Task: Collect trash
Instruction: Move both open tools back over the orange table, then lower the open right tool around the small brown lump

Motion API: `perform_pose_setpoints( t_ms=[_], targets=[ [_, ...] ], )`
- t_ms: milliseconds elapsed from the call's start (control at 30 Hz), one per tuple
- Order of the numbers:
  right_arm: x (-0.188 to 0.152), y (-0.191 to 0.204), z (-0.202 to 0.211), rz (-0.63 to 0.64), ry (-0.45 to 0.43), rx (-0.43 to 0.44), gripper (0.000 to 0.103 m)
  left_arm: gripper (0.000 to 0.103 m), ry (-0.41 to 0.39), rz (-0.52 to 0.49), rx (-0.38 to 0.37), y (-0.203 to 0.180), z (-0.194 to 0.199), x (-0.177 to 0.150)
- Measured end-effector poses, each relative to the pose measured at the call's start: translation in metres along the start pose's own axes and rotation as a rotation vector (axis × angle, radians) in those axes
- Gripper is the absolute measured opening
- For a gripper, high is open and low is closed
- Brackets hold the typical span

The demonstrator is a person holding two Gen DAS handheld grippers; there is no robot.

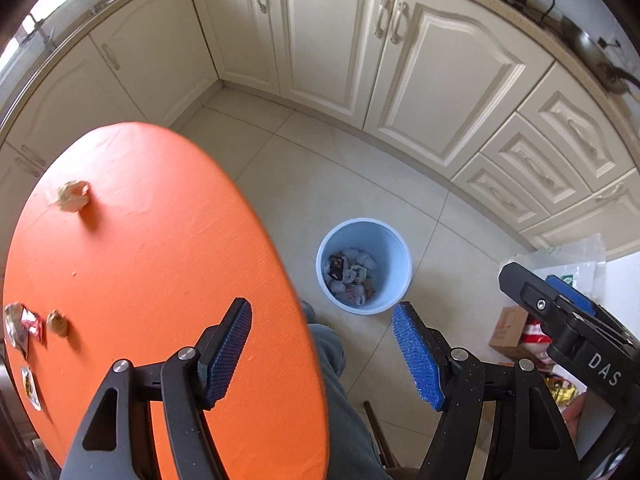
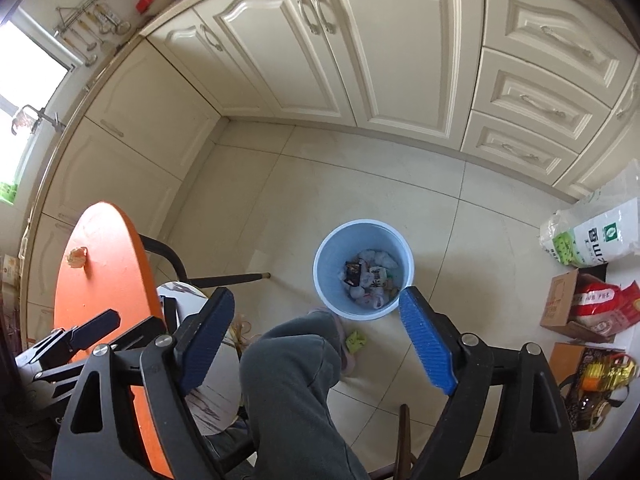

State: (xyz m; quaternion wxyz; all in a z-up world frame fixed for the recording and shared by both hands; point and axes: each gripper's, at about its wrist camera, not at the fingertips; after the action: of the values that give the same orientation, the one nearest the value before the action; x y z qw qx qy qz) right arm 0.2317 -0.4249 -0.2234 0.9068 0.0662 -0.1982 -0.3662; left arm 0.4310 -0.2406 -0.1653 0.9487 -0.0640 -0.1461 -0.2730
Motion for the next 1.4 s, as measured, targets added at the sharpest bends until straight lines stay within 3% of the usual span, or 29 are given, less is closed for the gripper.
perform_pose_setpoints(
  t_ms=[400, 733, 1000, 1400],
  targets=[
    [-0.048, 0.103, 0.039, 0.191, -0.054, 0.015, 0.095, 0.073, -0.148, 0.173, -0.019, 0.097, 0.104, -0.096],
    [-0.088, 0.193, 0.045, 0.304, -0.058, 0.068, 0.096, 0.075, -0.25, 0.322, 0.075, 0.169, 0.18, -0.173],
    [-0.12, 0.273, 0.024, 0.463, 0.001, 0.103, 0.096, 0.076, -0.265, 0.48, 0.111, 0.23, 0.21, -0.222],
    [-0.145, 0.354, -0.021, 0.637, 0.09, 0.082, 0.096, 0.076, -0.214, 0.664, 0.114, 0.323, 0.21, -0.26]
  ],
)
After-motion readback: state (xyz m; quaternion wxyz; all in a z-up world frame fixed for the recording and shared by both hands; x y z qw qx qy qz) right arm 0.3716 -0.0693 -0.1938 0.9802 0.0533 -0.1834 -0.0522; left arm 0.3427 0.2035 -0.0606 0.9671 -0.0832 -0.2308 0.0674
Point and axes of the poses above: each gripper's, at about its wrist camera, not at the fingertips, and z roughly against the way its jaws point, y to its left, x to its top, and after that the axes turned 2 degrees about -y, right-handed
